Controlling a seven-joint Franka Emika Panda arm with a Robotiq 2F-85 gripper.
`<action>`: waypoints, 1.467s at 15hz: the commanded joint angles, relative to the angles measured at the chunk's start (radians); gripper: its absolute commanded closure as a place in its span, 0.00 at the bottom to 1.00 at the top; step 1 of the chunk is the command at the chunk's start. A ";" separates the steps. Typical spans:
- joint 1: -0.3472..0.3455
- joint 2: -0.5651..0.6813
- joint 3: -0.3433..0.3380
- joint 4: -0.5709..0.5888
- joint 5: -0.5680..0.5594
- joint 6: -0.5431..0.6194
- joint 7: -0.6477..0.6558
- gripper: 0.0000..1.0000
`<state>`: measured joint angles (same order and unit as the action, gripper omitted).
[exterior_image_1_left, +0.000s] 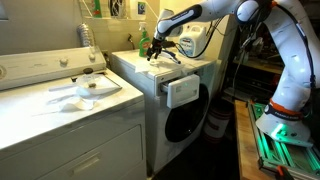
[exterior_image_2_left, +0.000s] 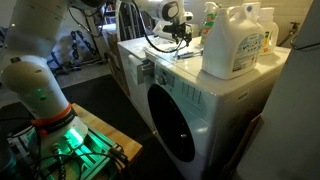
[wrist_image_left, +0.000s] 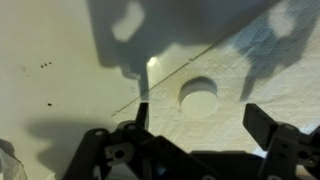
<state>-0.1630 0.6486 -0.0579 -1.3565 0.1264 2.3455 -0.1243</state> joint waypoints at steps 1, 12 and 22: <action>0.011 0.029 -0.006 0.049 -0.037 -0.050 0.044 0.17; 0.014 0.048 -0.007 0.081 -0.061 -0.071 0.062 0.50; 0.027 0.014 -0.014 0.042 -0.075 -0.049 0.084 0.87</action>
<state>-0.1508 0.6782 -0.0598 -1.3052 0.0792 2.3079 -0.0757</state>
